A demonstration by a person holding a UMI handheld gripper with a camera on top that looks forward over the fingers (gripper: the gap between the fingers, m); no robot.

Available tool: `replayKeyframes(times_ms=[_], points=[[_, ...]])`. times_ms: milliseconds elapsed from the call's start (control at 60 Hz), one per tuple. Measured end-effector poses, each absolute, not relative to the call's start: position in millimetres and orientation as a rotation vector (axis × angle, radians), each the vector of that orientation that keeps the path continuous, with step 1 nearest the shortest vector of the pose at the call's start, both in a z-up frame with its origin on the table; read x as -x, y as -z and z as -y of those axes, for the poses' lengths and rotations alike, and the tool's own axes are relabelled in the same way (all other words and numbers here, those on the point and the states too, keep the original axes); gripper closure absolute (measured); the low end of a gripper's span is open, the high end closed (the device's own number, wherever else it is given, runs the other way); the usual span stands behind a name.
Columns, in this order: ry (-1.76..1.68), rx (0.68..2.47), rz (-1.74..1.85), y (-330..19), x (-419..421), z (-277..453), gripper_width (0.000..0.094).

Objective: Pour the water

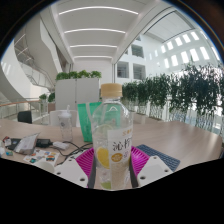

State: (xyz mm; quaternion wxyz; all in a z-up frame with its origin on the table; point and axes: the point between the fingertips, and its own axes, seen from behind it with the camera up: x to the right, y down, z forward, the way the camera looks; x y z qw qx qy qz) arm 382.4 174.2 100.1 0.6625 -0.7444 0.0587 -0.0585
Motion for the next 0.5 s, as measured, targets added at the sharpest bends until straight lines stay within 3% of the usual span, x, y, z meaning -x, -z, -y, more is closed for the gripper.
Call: replayKeyframes(times_ms=[100, 117, 183, 383, 500], points=[[0.154, 1.737, -0.094, -53, -384, -185, 0.0439], [0.162, 1.759, -0.098, -64, -365, -174, 0.044], [0.175, 1.811, -0.1, -33, -369, -174, 0.0433], [0.134, 1.761, -0.187, -39, -378, -176, 0.0434], [0.129, 1.832, -0.204, -34, -377, -170, 0.0353]])
